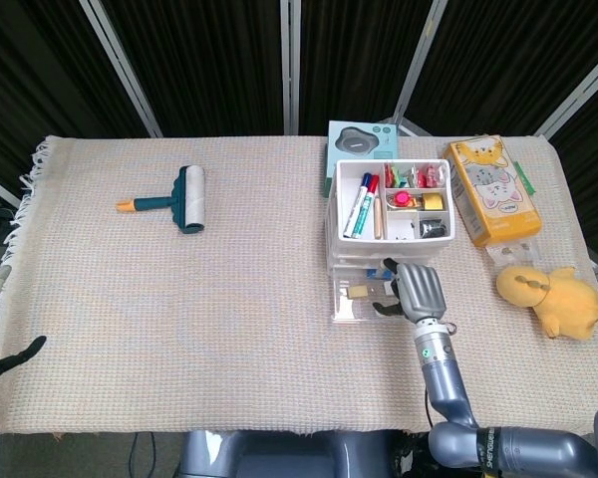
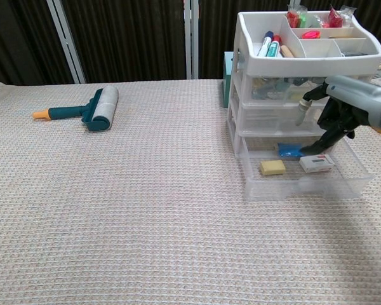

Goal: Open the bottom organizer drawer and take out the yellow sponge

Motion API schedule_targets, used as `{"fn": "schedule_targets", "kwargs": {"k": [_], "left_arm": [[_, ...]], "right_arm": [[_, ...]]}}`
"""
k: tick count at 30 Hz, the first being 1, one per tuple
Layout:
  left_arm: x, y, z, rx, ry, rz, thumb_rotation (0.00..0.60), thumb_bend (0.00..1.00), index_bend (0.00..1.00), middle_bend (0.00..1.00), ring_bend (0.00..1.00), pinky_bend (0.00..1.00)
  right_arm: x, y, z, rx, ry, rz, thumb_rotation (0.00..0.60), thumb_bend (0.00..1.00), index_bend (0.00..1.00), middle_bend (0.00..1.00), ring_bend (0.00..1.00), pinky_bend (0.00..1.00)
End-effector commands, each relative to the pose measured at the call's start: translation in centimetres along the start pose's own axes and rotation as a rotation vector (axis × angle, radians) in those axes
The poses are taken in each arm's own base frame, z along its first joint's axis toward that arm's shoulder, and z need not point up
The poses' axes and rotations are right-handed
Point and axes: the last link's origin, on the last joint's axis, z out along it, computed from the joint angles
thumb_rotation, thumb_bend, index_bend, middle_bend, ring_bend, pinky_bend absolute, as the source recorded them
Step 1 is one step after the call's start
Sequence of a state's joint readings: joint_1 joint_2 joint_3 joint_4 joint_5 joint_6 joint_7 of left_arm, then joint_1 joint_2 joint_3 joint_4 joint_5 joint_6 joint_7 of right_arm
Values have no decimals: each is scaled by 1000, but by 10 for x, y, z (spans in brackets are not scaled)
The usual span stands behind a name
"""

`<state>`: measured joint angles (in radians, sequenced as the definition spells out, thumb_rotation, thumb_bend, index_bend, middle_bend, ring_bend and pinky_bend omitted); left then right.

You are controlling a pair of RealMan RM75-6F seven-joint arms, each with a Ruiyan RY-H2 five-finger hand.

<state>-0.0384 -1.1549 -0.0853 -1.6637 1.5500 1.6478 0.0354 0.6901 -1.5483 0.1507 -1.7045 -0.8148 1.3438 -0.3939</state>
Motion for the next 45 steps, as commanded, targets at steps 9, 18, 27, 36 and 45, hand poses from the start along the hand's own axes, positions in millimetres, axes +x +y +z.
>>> {"fn": "schedule_targets", "kwargs": {"k": [9, 18, 27, 36, 45], "left_arm": [[0, 0, 0, -1, -3, -5, 600, 68, 0, 0, 0, 0], [-1, 1, 0, -4, -9, -1, 600, 68, 0, 0, 0, 0], [-2, 3, 0, -8, -13, 2, 600, 68, 0, 0, 0, 0], [-2, 1, 1, -5, -14, 3, 600, 68, 0, 0, 0, 0], [-3, 2, 1, -5, -18, 5, 600, 68, 0, 0, 0, 0]], "right_arm": [[-32, 7, 4, 84, 37, -42, 600, 0, 480, 1000, 974, 734], [-36, 13, 4, 209, 45, -96, 600, 0, 468, 1000, 974, 733], [-36, 14, 9, 350, 88, -207, 600, 0, 461, 1000, 974, 728], [-45, 19, 14, 340, 45, -242, 600, 15, 348, 1000, 974, 720], [-46, 18, 17, 328, 31, -283, 600, 43, 348, 1000, 974, 719]]}}
